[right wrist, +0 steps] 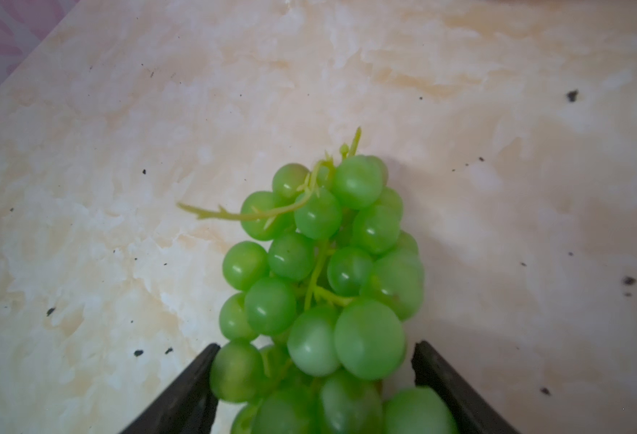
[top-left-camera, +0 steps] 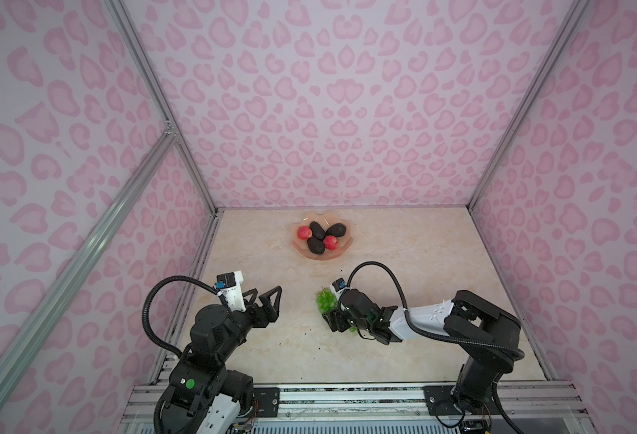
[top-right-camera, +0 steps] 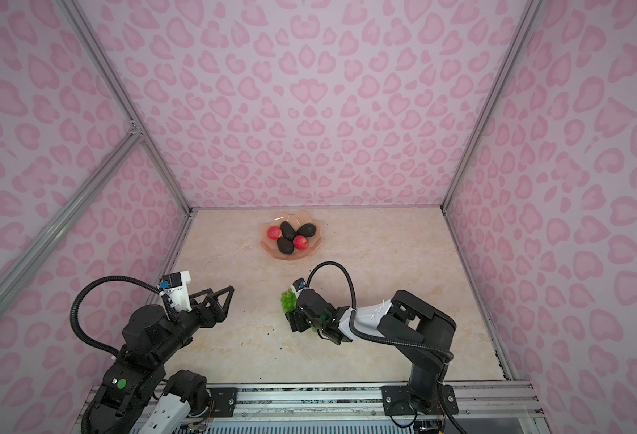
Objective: Place and organize the fake fruits in the fruit bowl
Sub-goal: 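Reach the right gripper to the grape bunch and lift it, then lower the grapes onto the fruit in the bowl and open the right gripper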
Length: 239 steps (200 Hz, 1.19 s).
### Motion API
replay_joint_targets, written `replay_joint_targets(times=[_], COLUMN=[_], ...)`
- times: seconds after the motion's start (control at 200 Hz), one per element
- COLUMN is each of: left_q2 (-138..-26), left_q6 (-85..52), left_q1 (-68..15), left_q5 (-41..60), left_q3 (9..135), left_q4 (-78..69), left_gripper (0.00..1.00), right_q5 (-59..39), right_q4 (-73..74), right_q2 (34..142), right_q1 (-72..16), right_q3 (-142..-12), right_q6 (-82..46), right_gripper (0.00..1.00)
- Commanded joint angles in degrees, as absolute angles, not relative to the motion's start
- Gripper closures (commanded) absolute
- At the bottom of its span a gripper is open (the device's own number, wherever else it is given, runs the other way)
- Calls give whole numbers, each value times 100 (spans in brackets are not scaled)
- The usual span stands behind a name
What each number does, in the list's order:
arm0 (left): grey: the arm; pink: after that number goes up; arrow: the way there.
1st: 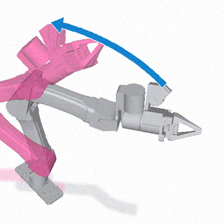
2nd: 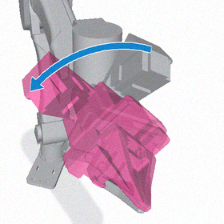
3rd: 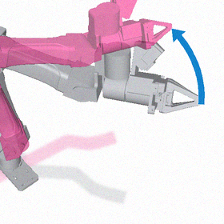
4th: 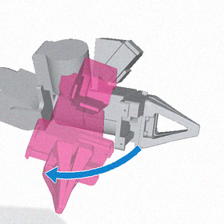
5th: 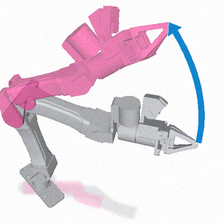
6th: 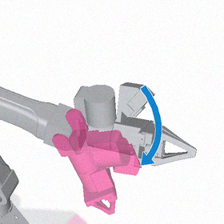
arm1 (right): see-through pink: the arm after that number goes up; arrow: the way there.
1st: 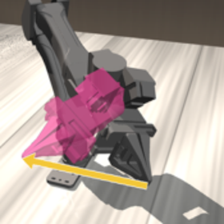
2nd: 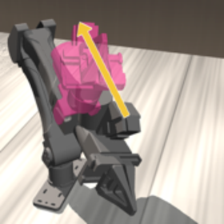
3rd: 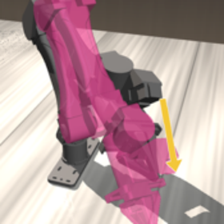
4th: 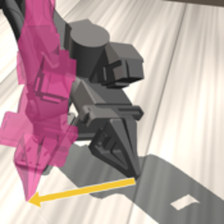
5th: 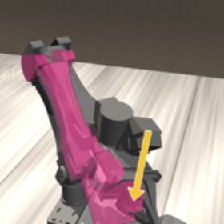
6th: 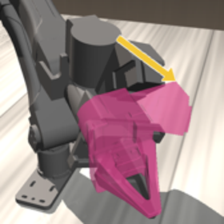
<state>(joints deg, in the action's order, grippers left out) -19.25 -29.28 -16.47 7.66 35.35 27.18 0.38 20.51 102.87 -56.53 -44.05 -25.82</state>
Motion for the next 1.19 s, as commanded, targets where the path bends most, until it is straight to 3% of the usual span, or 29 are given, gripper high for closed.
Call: replay_joint_targets(times=[0.0,0.18,0.29,0.48,0.64,0.925,1.19], left_q2=[-1927,-1896,-1913,-1928,-1968,-1965,-1935], left_q6=[-2857,-2782,-2751,-2747,-2751,-2751,-2743], left_q1=[-1635,-1635,-1639,-1638,-1636,-1637,-1635], left_q5=[907,916,900,892,913,1008,914], left_q3=[3620,3675,3700,3760,3768,3793,3746], left_q4=[2583,2620,2652,2654,2593,2558,2575], left_gripper=[12,12,11,11,11,11,11], right_q5=[279,445,534,944,1329,682,114], right_q4=[2360,2414,2146,810,-498,-656,-1672], right_q2=[10529,10571,10300,9692,9951,11290,13500], right_q1=[-5669,-5783,-5830,-5812,-5660,-4649,-4030], right_q3=[-4432,-4521,-4661,-5638,-7165,-9075,-11716], right_q6=[-2811,-2874,-2804,-2529,-2094,-1800,-1437], right_gripper=[35,61,70,74,75,76,74])
